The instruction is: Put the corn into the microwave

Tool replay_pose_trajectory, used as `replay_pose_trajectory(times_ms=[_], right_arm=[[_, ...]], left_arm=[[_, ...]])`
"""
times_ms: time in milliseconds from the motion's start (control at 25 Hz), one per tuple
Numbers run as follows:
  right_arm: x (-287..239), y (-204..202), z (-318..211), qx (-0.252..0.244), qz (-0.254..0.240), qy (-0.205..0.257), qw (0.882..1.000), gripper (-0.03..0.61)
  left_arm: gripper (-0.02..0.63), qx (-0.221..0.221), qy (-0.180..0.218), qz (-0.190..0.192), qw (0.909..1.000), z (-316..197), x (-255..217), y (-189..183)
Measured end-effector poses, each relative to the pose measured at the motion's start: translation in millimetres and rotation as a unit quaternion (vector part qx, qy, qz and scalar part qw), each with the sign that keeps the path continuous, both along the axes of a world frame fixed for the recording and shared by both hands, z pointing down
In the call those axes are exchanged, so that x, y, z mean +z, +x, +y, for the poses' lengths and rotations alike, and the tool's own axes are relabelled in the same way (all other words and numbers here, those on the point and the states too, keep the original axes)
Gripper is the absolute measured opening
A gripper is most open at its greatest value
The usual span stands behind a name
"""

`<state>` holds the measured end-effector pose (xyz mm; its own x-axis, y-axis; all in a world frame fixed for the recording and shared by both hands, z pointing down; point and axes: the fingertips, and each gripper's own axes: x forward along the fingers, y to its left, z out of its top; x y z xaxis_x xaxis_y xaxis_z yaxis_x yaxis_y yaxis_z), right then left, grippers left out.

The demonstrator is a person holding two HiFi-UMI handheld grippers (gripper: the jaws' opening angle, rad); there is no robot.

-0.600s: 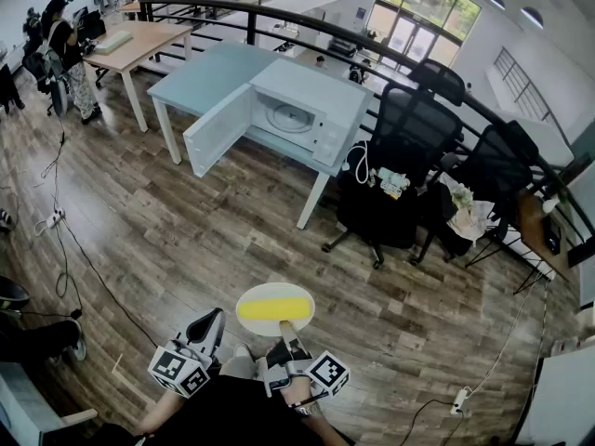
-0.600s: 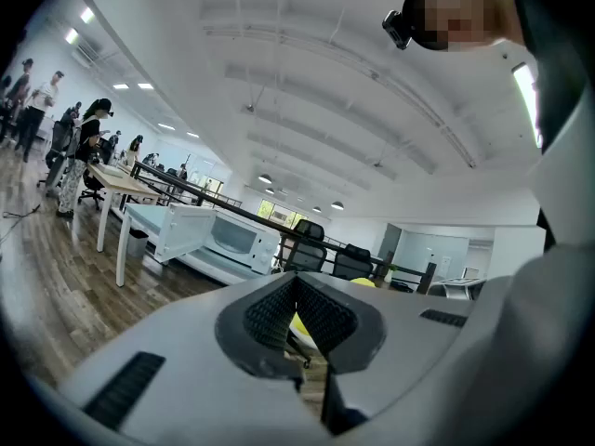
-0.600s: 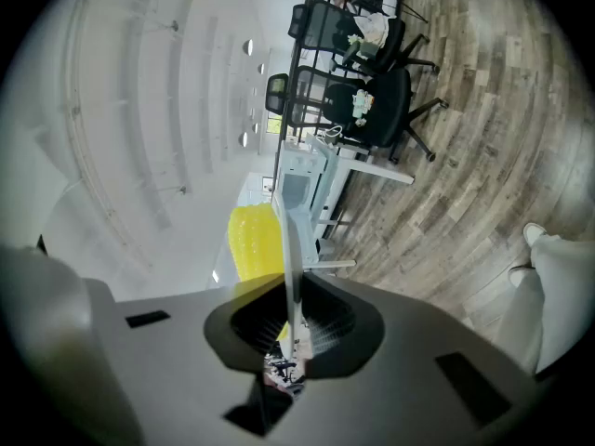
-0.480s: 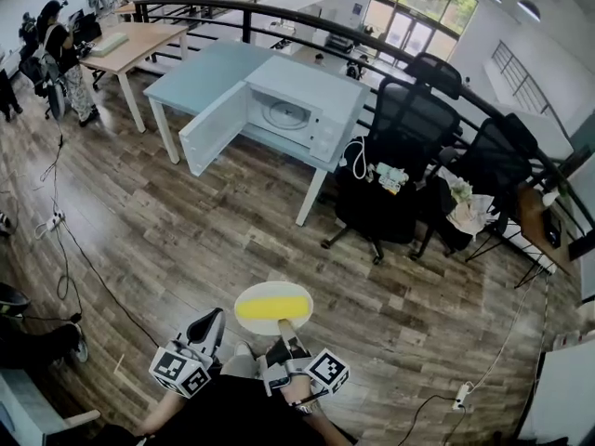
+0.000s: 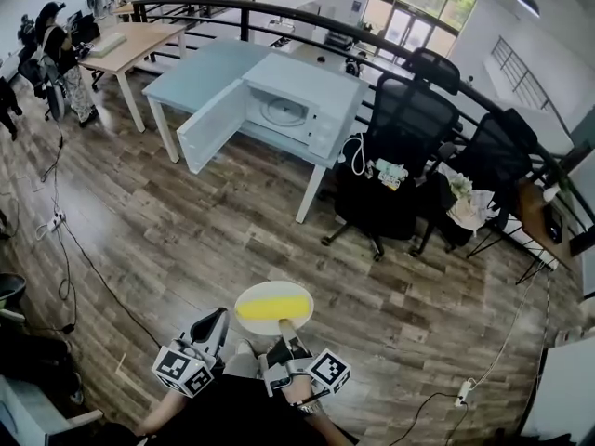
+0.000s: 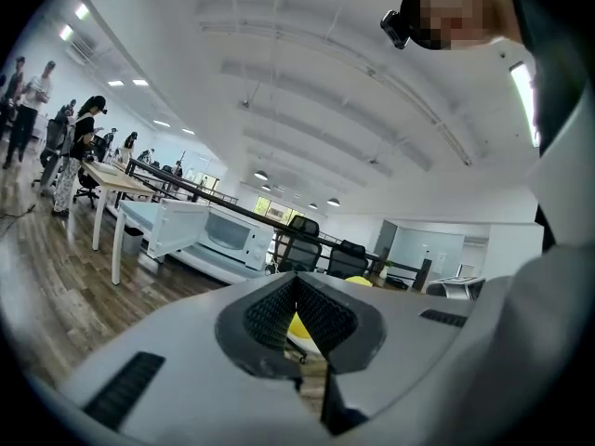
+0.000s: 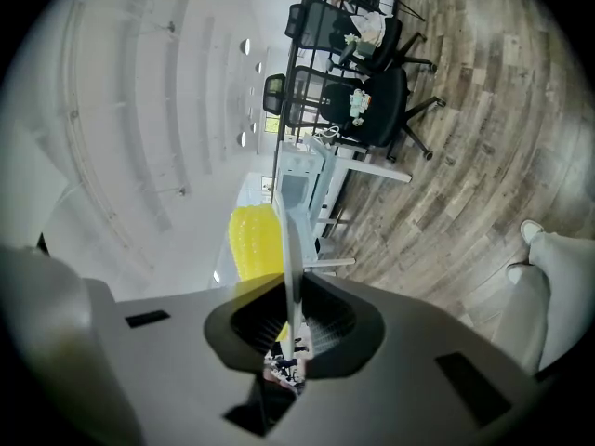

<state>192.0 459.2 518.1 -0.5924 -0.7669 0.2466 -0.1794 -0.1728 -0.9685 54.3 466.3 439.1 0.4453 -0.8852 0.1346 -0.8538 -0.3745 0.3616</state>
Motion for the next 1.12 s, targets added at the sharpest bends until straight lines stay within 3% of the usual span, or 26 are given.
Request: replay_pose_trajectory(times_ms=[640, 1120], right_arm=[[-2.3, -12.7, 4.3, 0.036, 0.009, 0.004, 0.999, 0.029], [-3.8, -21.7, -1.5, 0.049, -0.008, 0.018, 0.999, 0.029]], left_arm=[[0.003, 0.020, 0.029, 0.000, 0.9994, 1.0, -2.9, -20.0], [0.003, 0.019, 0.027, -0.003, 0.9995, -4.1, 1.2, -34.1]])
